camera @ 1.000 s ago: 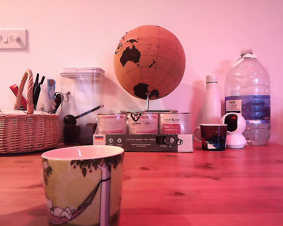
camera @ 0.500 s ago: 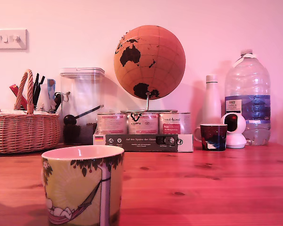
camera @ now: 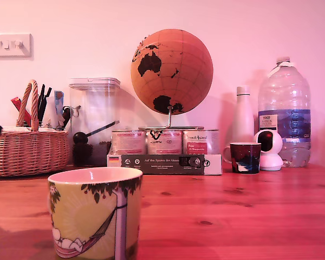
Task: Pick up the coffee capsules on the table and drop them inside the coffee cup
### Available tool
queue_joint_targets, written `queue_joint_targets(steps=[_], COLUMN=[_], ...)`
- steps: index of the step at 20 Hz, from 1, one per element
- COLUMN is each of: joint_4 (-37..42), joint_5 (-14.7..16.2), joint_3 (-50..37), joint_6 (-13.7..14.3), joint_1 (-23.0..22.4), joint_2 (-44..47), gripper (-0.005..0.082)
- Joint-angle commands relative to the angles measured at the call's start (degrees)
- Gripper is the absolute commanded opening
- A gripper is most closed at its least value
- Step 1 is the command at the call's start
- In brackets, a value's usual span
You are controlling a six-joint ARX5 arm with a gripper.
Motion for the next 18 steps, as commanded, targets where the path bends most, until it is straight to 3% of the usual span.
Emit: queue_joint_targets(steps=[1,3,4,6,7,8,16,18], joint_4=[0.4,0.3,0.5,2.0,2.0,2.0,1.6,2.2], joint_5=[0.0,-0.7,-1.3,-3.3,-3.7,-3.7,-3.7,-3.7], joint_3=[0.9,1.8,2.0,2.1,2.1,2.1,2.1,2.1], joint_6=[3.1,4.6,4.9,4.6,4.7,6.3,10.7,12.8], joint_1=[0.0,-0.4,-0.7,-1.6,-2.1,-2.8,-7.2,-8.0], joint_2=[2.6,4.1,4.3,4.6,4.6,4.6,6.4,8.2], gripper=[0.0050,0.0107,0.0209,0.0562,0.0675,0.0713,0.0712,0.0712])
